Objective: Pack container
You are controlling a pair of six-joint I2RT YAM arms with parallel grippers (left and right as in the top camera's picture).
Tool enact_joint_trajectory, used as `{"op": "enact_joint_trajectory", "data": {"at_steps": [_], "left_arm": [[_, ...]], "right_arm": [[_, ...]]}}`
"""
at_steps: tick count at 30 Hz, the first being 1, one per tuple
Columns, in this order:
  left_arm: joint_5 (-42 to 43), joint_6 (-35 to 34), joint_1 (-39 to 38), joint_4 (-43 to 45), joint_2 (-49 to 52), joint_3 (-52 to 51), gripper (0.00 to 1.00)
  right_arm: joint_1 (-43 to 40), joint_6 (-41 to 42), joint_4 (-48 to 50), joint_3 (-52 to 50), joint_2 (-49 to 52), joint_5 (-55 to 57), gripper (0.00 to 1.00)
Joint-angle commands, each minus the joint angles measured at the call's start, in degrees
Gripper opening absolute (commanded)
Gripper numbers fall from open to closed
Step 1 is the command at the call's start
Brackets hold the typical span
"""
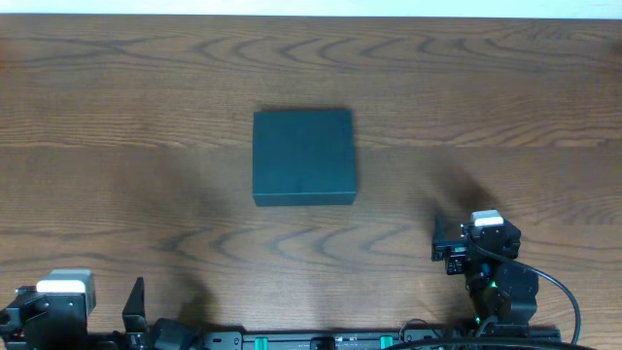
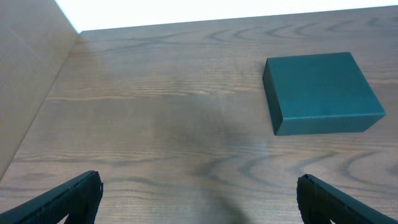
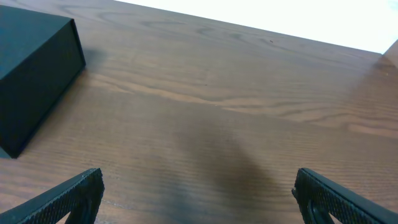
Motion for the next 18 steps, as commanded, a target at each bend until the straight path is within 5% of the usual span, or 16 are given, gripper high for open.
{"op": "enact_joint_trajectory", "data": {"at_steps": [1,7,18], "left_arm": [[-0.5,-0.07,0.28,-0.09,-0.07,0.22,0.98],[-3.74,9.6,2.6,9.03,-0.68,-0.13,0.98],[1.73,9.11,14.23,51.32,-7.72,-17.44,0.99]], "right_arm": [[-0.48,0.66,0.0,-0.81,-0.57,0.39,0.99],[-0.48,0.66,0.0,-0.81,-0.57,0.39,0.99],[-0.48,0.66,0.0,-0.81,-0.57,0.37,0.99]]}}
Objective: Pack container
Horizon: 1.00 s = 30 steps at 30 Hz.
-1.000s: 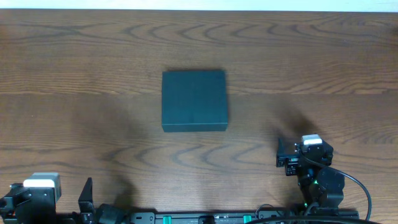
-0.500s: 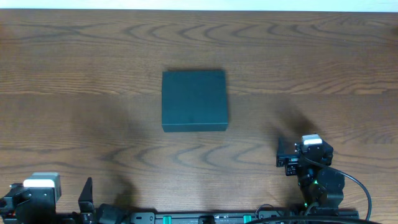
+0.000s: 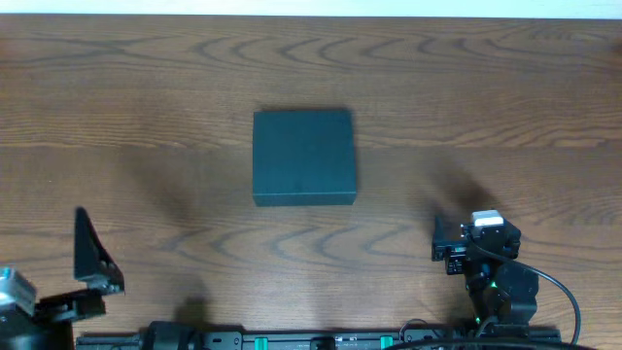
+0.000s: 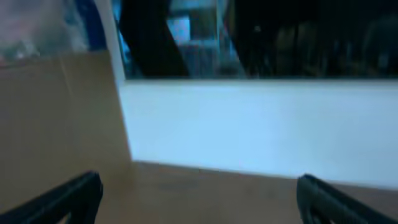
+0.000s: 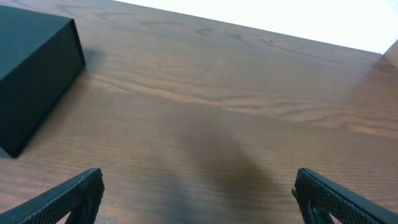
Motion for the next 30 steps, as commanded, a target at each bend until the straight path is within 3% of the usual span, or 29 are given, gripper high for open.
{"op": "enact_joint_trajectory", "data": {"at_steps": [1,6,17,30], "left_arm": [[1.77,0.98,1.55,8.24,-2.82,-8.52,0.98],[2.08,0.96,1.88,20.31,-6.4,-22.84,0.98],[2.84,0.96,4.22,34.73,-11.47,-45.92,0.98],[2.84,0.98,4.17,36.15,-20.09,-58.97,0.98]], "right_arm": [[-0.48,0.66,-0.02,-0.79,-0.52,0.35,0.99],[-0.48,0.66,-0.02,-0.79,-0.52,0.37,0.99],[-0.48,0.66,-0.02,-0.79,-0.52,0.37,0.99],[-0.48,0.66,-0.02,-0.79,-0.52,0.37,0.99]]}}
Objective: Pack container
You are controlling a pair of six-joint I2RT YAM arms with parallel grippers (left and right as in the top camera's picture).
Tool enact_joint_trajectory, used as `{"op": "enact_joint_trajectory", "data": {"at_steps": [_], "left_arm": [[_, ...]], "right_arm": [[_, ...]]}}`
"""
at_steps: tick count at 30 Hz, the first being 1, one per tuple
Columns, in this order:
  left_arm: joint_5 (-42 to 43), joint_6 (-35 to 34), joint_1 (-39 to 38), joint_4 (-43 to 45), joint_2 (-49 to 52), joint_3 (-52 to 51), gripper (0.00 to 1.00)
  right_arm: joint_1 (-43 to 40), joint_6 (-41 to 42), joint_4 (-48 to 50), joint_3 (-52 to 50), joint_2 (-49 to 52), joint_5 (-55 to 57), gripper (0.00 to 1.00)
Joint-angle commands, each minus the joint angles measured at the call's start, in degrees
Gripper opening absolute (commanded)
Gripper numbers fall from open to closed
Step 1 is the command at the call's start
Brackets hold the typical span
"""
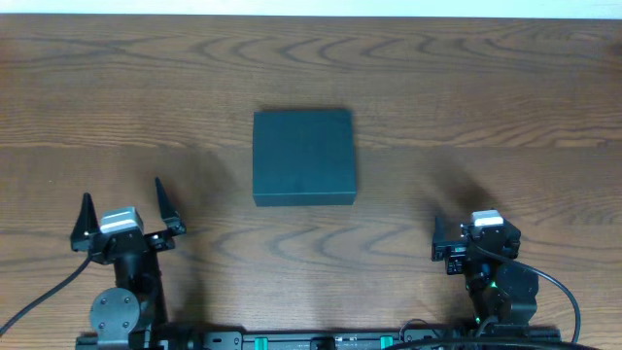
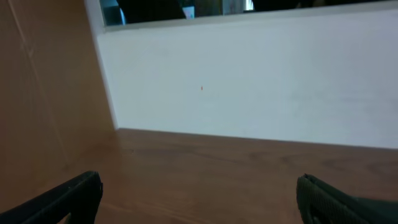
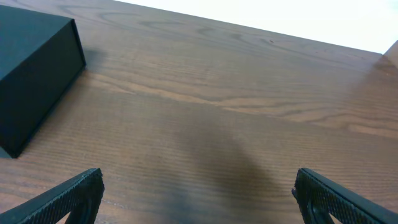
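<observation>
A dark teal closed box (image 1: 303,156) lies in the middle of the wooden table (image 1: 505,107). My left gripper (image 1: 123,216) stands near the front left, well left of the box, fingers spread wide and open. The left wrist view shows only the gripper (image 2: 199,190) over bare table and a white wall; the box is out of that view. My right gripper (image 3: 196,186) is open and empty at the front right, with the box (image 3: 31,74) off to its left. The right arm (image 1: 484,248) sits low by the front edge.
A white wall (image 2: 249,74) rises behind the table's far edge, with a wooden panel (image 2: 43,93) at its left. The arm bases and a rail (image 1: 311,340) run along the front edge.
My left arm has moved from the front-left corner to a spot further right and forward. Its camera now looks steadily at the far wall. The right arm and the box have not moved.
At first my left gripper was low at the front left, open, with the box in its view. Then it was at the far-left corner, its camera blurred and aimed up at the room. Now it faces the wall, still open. The right gripper stayed open and still.
</observation>
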Motion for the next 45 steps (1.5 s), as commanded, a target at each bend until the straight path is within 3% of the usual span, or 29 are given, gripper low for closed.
{"op": "enact_joint_trajectory", "data": {"at_steps": [1,24,45], "left_arm": [[0.61,0.96,0.24,0.48,-2.4,-2.23,0.98],[0.59,0.96,0.02,0.46,-4.68,-12.59,0.98],[0.61,0.96,0.02,-1.75,-4.68,-15.04,0.98]], "right_arm": [[-0.48,0.66,-0.02,-0.76,-0.5,0.37,0.99],[-0.48,0.66,-0.02,-0.76,-0.5,0.35,0.99],[-0.48,0.66,-0.02,-0.76,-0.5,0.35,0.99]]}}
